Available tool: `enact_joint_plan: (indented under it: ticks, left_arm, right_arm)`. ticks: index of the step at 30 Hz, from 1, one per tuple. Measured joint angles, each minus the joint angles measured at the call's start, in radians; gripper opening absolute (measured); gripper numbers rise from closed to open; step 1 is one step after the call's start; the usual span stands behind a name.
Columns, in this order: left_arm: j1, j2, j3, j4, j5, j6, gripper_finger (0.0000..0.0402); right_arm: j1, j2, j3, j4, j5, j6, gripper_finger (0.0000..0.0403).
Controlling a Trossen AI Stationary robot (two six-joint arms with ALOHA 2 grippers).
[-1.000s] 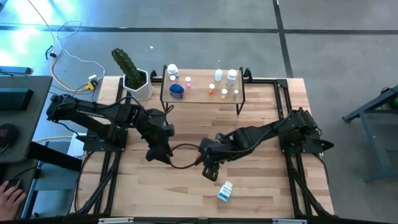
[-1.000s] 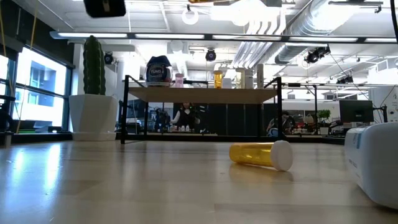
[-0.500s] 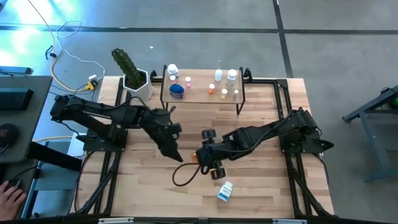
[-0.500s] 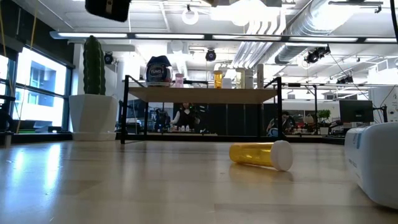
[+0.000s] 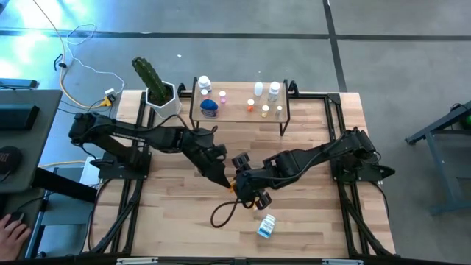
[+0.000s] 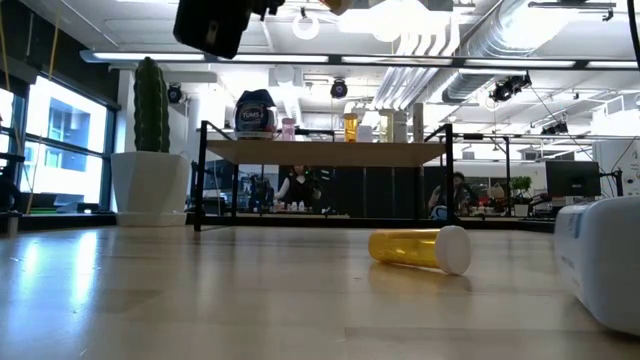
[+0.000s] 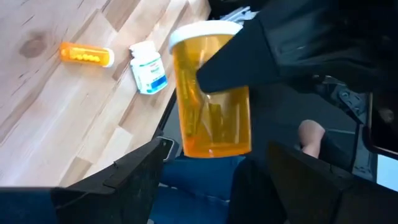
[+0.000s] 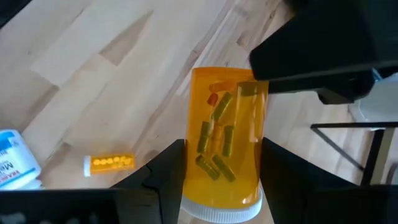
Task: Pick and place medicine bottles onto shelf by color
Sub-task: Put the orange large pill bottle on the shelf
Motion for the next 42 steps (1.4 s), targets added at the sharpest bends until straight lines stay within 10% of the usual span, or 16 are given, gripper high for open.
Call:
enact_joint_plan:
  ticks: [42]
  left_arm:
    - [-0.002, -0.002, 0.000, 0.010, -0.044, -0.041, 0.0173]
  right_arm:
    - [-0.007, 0.001, -0.001, 0.077, 0.096, -0.015, 0.0165]
